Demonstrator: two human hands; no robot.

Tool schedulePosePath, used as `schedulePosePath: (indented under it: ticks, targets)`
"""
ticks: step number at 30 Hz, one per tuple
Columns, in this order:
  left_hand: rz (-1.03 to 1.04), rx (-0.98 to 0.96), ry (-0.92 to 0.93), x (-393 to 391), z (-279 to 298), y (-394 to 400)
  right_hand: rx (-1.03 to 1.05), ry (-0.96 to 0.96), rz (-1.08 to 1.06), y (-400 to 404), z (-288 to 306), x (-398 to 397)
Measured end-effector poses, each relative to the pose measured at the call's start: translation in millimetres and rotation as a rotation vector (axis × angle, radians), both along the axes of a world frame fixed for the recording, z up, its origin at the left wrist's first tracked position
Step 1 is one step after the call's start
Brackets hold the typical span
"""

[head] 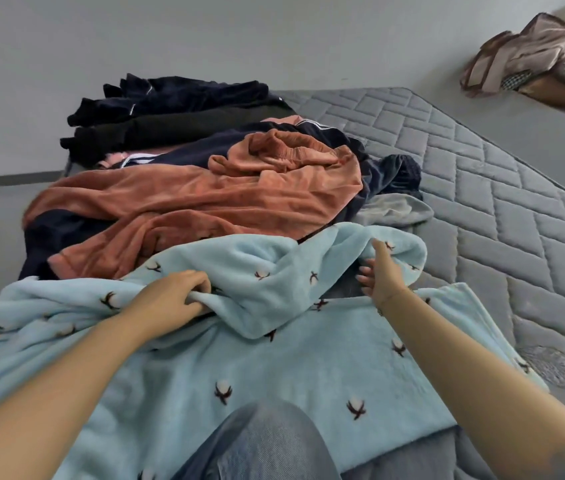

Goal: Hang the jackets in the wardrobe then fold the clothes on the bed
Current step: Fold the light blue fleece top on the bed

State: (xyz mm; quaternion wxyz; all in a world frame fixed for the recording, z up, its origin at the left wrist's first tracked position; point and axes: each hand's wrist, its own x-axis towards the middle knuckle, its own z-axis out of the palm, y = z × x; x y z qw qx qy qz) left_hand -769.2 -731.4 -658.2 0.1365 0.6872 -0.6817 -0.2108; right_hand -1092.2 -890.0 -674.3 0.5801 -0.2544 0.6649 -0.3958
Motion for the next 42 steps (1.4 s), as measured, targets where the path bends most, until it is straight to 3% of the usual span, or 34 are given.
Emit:
schedulePosePath:
  ticks: [2,4,7,10,13,15,18,21,23,28,32,37,42]
  targets:
    - [-0.01,-0.013,0.024,-4,-1,-1,0.06,-0.157,0.114,-6,2,11]
    - [-0.001,0.011,0.023,-4,-4,2,0.033,-0.185,0.144,-20,-1,16]
    - [0.018,0.018,0.088,3,-3,10,-0.024,-0.125,-0.004,-40,3,19]
    - [0.048,-0.05,0.234,7,5,17,-0.215,-0.074,-0.088,-55,32,12]
    - [0.089,-0.109,0.327,5,20,19,-0.43,-0.317,-0.135,-59,70,-12]
    - [0.086,-0.11,0.344,-1,27,21,-0.472,-0.245,-0.173,-47,80,-35]
    - [0.059,-0.051,0.289,-12,24,28,-0.33,-0.016,-0.271,-7,51,-73]
    - [0.03,0.09,0.224,-20,7,45,-0.031,-0.017,-0.289,51,-7,-104]
    - [0.019,0.152,0.194,-24,-6,57,0.047,-0.067,-0.3,74,-31,-118]
    - [0.066,0.091,0.181,-34,-12,75,-0.03,-0.192,-0.233,72,-22,-126]
    - [0.139,0.007,0.266,-37,-2,85,-0.233,-0.103,-0.217,75,-1,-132]
    - [0.169,-0.109,0.303,-39,19,101,-0.449,-0.129,-0.181,115,14,-152]
    - [0.091,0.005,0.251,-36,21,129,-0.254,-0.166,-0.248,163,-21,-174]
